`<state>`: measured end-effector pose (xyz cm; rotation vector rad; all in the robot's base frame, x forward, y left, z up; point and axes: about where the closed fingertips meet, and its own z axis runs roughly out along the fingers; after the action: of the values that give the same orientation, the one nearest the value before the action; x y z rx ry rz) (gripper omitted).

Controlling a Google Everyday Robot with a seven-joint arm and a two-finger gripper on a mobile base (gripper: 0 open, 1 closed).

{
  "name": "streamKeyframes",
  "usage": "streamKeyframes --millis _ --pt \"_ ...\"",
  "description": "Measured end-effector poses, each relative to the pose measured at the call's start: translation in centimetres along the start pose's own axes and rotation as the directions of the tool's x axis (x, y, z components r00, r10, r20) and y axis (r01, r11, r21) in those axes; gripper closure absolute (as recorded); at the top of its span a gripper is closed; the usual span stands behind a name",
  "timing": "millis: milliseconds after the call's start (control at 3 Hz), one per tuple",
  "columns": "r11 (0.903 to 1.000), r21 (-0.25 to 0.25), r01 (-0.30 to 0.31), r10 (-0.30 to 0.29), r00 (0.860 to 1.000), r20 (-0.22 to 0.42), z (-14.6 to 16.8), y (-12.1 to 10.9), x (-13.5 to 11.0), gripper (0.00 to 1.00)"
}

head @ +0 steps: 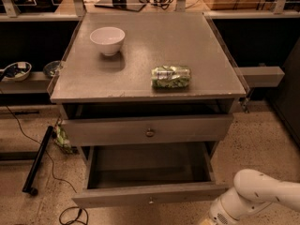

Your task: Close middle drawer

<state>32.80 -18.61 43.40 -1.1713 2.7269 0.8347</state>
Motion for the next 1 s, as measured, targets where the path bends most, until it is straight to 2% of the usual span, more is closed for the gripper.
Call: streamKeyframes --millis 333,667,1000 --pt "0.9989 0.017 -0.044 0.044 0.999 0.028 0.6 -1.1 -0.2 1.00" --pt "0.9928 0.071 -0.096 0.089 0.992 0.093 0.7 -3.3 -2.1 1.00" --pt "0.9891 0.094 -0.114 0.100 0.985 0.137 0.6 -4.5 -3.4 1.00"
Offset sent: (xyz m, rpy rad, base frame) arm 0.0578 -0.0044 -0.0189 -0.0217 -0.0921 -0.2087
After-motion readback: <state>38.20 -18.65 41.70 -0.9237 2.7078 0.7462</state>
